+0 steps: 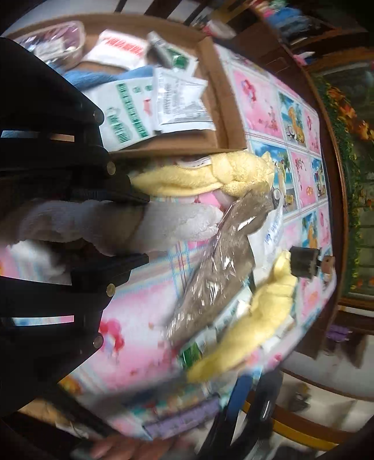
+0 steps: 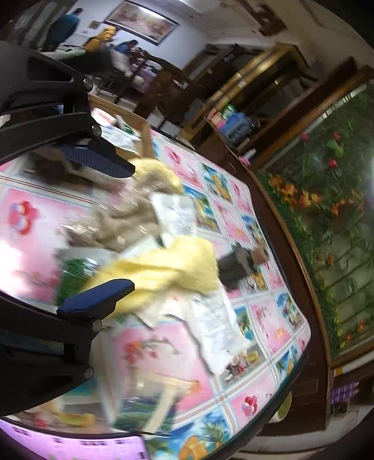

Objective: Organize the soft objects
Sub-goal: 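Grasp the yellow towel with the right tool while the left grasps the white towel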

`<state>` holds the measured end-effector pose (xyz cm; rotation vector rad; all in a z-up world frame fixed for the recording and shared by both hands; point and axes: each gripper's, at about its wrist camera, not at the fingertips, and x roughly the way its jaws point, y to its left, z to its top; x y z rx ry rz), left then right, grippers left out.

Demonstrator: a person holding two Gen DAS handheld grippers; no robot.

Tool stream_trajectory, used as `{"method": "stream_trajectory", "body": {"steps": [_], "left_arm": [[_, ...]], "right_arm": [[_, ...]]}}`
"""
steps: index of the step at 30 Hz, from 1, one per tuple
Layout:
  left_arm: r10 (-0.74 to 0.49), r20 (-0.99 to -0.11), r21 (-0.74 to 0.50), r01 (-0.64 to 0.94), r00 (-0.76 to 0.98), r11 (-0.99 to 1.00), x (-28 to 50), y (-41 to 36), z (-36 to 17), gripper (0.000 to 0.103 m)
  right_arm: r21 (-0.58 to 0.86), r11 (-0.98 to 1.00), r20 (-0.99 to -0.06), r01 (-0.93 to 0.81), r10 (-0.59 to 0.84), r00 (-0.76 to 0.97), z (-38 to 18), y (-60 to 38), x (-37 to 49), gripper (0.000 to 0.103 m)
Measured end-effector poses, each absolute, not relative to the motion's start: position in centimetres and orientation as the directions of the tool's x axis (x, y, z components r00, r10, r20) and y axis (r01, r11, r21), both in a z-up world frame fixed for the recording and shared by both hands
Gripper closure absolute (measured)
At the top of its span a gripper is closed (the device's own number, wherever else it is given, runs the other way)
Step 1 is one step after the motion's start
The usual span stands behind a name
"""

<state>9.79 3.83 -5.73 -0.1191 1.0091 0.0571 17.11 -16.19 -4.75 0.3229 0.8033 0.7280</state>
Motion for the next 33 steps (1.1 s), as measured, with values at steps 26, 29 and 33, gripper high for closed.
{"method": "stream_trajectory", "body": {"steps": [26,29,33], "left_arm": [[-0.188,-0.610,-0.529,-0.219,0.769,0.820,-0.4,11.9,1.4,0.069],[-0.132,-0.599,-0.513,-0.251,0.790,0.821,-1.5,14.0,2.5,0.069],[-0.051,-0.600,-0.479,-0.307,0.799,0.823,-2.0,16.9,2.9,0.069]], "right_arm": [[0.602,0.549,-0.295,-0.580,0.827,0.478,-4.2,-14.2,19.7,0.063],[0.606,0.497,-0.264,-0.621,0.862,0.432,-2.4,-13.0,16.6,0.063],[0.617,0.417,-0.256,-0.667,0.908,0.332,-0.8,-8.9,13.0,0.063]]}}
